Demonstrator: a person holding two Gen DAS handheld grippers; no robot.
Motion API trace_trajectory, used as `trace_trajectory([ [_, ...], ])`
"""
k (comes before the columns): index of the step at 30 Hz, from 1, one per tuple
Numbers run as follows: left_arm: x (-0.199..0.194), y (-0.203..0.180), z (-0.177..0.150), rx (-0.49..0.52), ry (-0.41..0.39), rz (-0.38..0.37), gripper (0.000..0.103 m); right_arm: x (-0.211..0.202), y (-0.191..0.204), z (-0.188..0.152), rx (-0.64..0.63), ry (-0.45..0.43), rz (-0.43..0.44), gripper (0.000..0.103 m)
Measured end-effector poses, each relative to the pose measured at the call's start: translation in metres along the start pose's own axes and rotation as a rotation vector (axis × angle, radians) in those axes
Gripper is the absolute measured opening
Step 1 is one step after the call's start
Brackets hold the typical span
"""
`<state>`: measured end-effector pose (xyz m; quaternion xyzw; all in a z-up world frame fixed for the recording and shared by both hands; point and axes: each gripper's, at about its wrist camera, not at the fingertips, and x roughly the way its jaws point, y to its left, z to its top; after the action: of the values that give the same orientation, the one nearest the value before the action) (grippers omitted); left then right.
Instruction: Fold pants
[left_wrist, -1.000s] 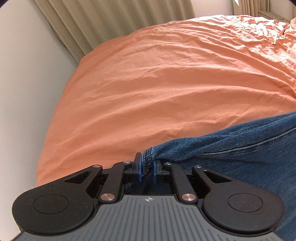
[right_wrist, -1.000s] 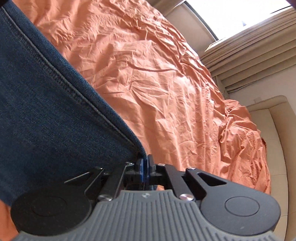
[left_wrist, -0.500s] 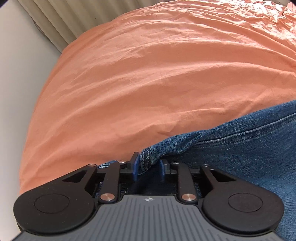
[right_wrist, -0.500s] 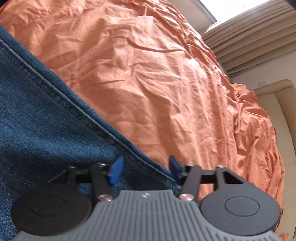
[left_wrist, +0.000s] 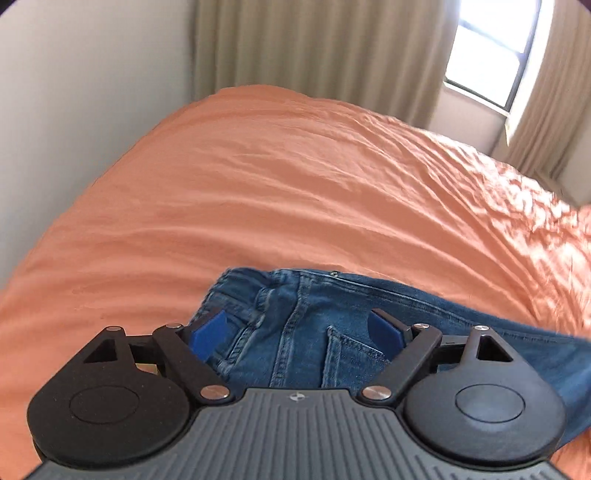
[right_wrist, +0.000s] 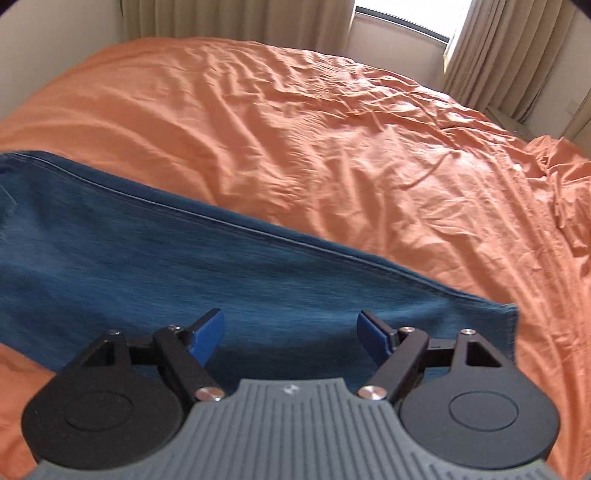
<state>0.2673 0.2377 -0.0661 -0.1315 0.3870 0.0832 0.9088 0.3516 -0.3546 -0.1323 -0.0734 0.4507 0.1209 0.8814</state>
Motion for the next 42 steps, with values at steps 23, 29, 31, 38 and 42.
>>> trace_trajectory([
  [23, 0.085, 0.091, -0.065, -0.513, -0.115, -0.15, 0.015, -0.013, 0.069, -0.069, 0.349, -0.033, -0.019, 0.067],
  [29, 0.076, 0.076, -0.042, -0.367, -0.109, -0.044, 0.015, -0.016, 0.031, -0.074, 0.457, -0.018, -0.059, 0.067],
  [31, 0.107, 0.082, -0.051, -0.375, -0.033, 0.008, 0.015, -0.02, 0.013, -0.078, 0.511, -0.019, -0.075, 0.066],
  [38, 0.136, 0.084, -0.067, -0.349, 0.032, 0.065, 0.032, -0.059, -0.073, -0.105, 0.691, -0.08, -0.148, 0.057],
  [42, 0.11, 0.062, -0.052, -0.233, -0.02, 0.17, 0.061, -0.083, -0.133, -0.126, 0.834, -0.141, -0.164, 0.053],
])
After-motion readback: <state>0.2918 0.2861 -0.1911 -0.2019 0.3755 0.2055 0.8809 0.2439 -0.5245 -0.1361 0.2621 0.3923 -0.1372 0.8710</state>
